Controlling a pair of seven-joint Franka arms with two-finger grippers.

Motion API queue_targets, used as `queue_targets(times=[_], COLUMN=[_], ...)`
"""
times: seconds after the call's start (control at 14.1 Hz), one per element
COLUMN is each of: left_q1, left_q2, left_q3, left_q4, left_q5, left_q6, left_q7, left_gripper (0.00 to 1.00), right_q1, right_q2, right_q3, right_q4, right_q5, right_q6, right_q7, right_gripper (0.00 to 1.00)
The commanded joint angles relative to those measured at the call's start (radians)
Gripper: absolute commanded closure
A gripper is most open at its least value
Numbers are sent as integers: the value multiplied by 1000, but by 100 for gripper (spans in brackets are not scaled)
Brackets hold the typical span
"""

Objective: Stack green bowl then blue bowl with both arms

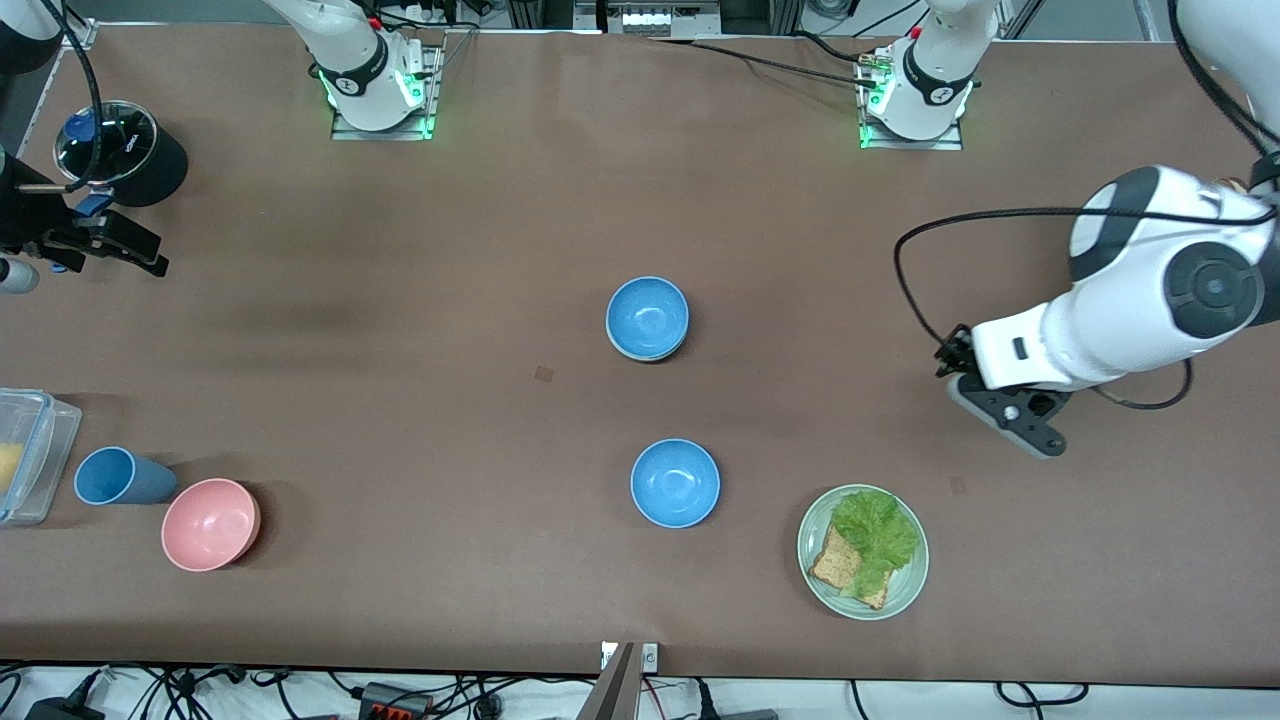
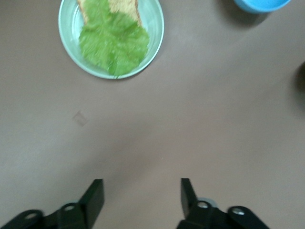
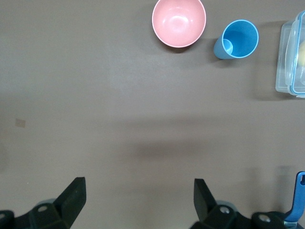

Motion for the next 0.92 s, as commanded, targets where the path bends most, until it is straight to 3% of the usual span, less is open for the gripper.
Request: queue_targets(times=[0.0,0.07,0.28,0.5,0.85], left_q1=[25,25,-44,-230,-411], left_q2=[-52,-90,-210,-278,-390], left_q3=[-6,20,198,429,637], left_q4=[32,26,-10,-12,-35], left_q5=[-28,-87,-233,-249,-270], left_q6=[-52,-52,-58,-57,-190], left_q7=[40,40,36,30,-101], left_gripper=[0,0,0,0,0], right_q1=[0,0,0,-3,-5], right_q2=[-12,-12,-13,-12,-12], right_q3=[6,6,6,5,3], right_q4=[3,3,3,3,3], right_q5=[-15,-15,-15,-14,-14], right_q6=[-6,-5,-3,-3,1], right_q7=[-11,-11,-10,-10,-11], right_gripper=[0,0,0,0,0])
